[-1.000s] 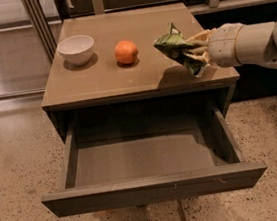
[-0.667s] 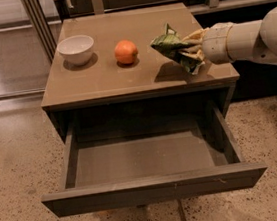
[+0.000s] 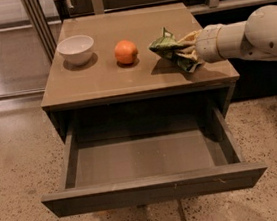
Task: Pick green jalapeno chip bag from top drawer and place on counter
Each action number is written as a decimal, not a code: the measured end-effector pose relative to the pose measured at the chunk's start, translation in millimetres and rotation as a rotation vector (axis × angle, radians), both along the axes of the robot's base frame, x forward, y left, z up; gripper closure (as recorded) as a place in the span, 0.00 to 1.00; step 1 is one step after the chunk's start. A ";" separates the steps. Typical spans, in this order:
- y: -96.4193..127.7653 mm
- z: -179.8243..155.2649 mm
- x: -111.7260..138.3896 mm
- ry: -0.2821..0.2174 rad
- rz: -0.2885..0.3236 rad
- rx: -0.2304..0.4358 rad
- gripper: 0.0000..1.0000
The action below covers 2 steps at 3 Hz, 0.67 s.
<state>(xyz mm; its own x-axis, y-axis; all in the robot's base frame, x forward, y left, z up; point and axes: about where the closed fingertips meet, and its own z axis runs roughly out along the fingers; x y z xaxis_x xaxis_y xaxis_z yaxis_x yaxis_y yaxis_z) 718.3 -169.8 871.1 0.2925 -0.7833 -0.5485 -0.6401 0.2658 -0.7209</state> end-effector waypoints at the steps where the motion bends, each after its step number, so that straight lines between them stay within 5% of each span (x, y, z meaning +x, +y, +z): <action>1: -2.7 -11.7 11.9 0.014 -0.007 -0.030 1.00; 2: -2.9 -12.5 12.6 0.015 -0.007 -0.033 0.83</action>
Offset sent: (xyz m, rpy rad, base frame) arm 0.0101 -0.0022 -0.0098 -0.0253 0.0118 -0.0055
